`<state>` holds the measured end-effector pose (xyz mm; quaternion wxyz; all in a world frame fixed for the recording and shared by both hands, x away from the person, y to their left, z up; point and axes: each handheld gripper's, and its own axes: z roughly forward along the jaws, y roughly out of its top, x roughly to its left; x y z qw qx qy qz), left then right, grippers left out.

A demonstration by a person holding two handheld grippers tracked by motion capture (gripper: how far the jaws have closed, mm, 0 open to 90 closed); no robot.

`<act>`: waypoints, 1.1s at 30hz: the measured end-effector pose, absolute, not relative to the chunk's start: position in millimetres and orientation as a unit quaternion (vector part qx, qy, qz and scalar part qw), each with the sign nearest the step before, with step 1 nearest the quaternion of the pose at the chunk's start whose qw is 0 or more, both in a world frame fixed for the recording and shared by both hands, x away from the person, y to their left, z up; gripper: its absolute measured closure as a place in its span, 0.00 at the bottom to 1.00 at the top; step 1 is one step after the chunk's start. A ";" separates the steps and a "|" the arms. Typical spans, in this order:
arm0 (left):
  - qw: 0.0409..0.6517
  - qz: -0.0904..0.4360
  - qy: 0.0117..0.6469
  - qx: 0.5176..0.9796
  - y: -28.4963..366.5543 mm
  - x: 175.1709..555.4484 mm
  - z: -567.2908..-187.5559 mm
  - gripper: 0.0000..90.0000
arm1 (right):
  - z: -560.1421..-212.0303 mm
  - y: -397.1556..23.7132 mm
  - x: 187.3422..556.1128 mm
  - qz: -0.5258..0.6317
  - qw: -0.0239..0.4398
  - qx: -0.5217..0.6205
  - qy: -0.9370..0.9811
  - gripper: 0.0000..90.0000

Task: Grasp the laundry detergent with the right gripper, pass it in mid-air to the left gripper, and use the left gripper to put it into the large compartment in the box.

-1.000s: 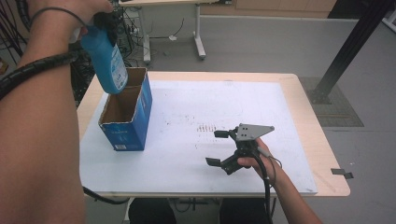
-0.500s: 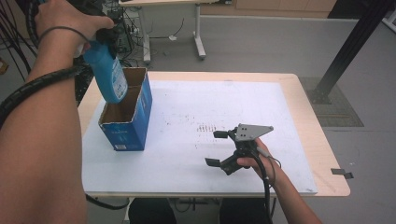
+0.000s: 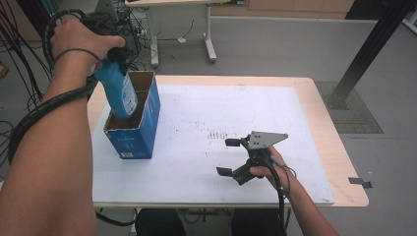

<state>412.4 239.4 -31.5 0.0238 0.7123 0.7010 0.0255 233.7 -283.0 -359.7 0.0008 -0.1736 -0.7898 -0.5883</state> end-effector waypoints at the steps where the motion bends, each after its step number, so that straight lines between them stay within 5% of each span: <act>1: 0.023 0.024 0.701 0.713 240.1 412.8 -33.7 0.42 | -359.7 -283.1 233.4 -0.588 0.000 -0.174 -0.790 0.02; 33: 0.010 0.016 0.693 0.721 235.4 415.3 -110.3 0.42 | -360.7 -280.4 235.0 -0.583 0.005 -0.171 -0.794 0.02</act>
